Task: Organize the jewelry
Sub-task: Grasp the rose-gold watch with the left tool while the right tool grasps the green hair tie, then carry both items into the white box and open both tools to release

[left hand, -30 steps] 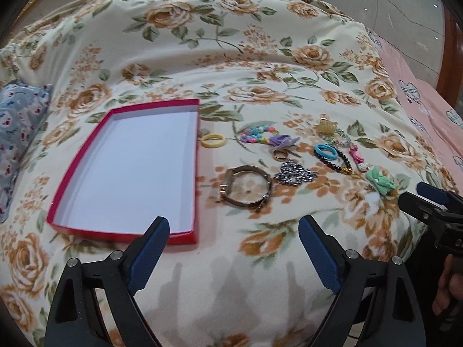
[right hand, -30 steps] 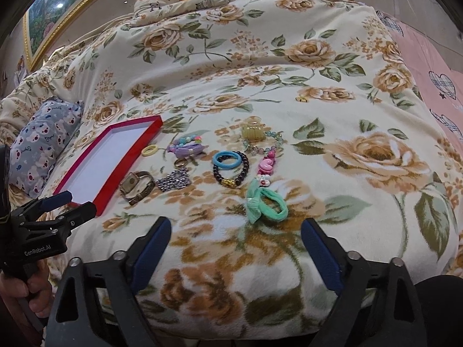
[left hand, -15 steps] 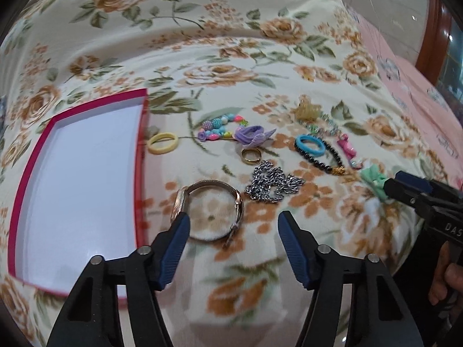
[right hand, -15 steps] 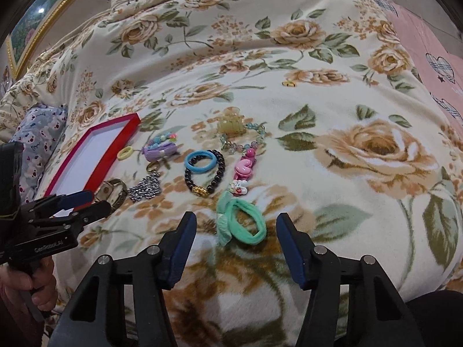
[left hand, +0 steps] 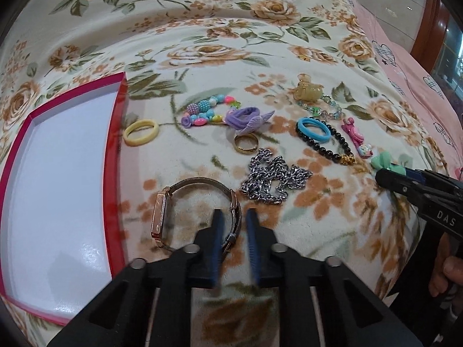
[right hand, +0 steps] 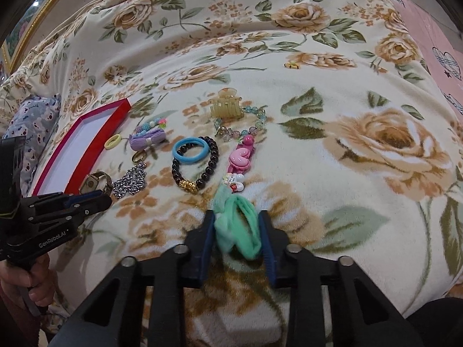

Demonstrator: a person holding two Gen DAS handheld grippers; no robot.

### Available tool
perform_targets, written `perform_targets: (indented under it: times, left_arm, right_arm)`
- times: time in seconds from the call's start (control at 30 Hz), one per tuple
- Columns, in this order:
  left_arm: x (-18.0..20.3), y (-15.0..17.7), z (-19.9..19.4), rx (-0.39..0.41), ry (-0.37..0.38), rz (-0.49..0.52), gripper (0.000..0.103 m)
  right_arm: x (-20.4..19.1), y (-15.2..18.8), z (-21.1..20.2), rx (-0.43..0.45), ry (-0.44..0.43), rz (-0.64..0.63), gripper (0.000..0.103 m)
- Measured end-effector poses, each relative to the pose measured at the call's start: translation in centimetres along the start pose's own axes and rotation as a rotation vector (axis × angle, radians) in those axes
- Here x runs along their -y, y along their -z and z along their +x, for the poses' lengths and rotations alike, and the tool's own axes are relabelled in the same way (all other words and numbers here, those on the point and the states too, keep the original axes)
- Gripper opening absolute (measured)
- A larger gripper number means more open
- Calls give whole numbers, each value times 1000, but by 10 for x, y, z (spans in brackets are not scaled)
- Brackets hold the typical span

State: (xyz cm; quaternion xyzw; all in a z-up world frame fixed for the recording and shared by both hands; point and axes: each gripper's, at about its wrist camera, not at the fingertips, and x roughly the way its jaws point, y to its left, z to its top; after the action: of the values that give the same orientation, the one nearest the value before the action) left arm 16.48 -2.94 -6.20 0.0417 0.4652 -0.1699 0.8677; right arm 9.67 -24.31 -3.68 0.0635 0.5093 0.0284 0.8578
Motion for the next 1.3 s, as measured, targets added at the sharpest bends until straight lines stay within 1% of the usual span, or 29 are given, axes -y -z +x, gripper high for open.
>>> perform_targets:
  times: [0.03,0.13,0.37,0.47,0.73,0.9,1.0,1.2,1.3]
  left_arm:
    - [0,1,-1,4,0,1,9]
    - [-1,4,-3,19,3,-4,6]
    - [-10,9,-23,58,21,-54,5]
    - [-17,10,-37,81,32,-80,5]
    - [-36,19,-85,154,29,-134,5]
    - [-52,29,-113,193,-6,-172,5]
    - [-63,37,-128,214,-49,-182,5]
    - [-89,52,-135,194,-118,-231,5]
    - [-104,49,-134,183,-144,-256,5]
  right_arm:
    - [-1,0,0,0,-2,-1,18]
    - [-4,-1,-1,3,-16,-7,14]
    - [-18,-7,-6,12,-77,-20,14]
    - [-28,-11,-8,14,-107,-34,14]
    - [-69,-23,-9,21,-178,-105,13]
    - [-100,-30,-2,7,-234,-152,14]
    - [-120,-34,3,-2,-270,-183,14]
    - [-168,-42,18,-17,-343,-258,14]
    - [-191,-48,28,-27,-373,-287,14]
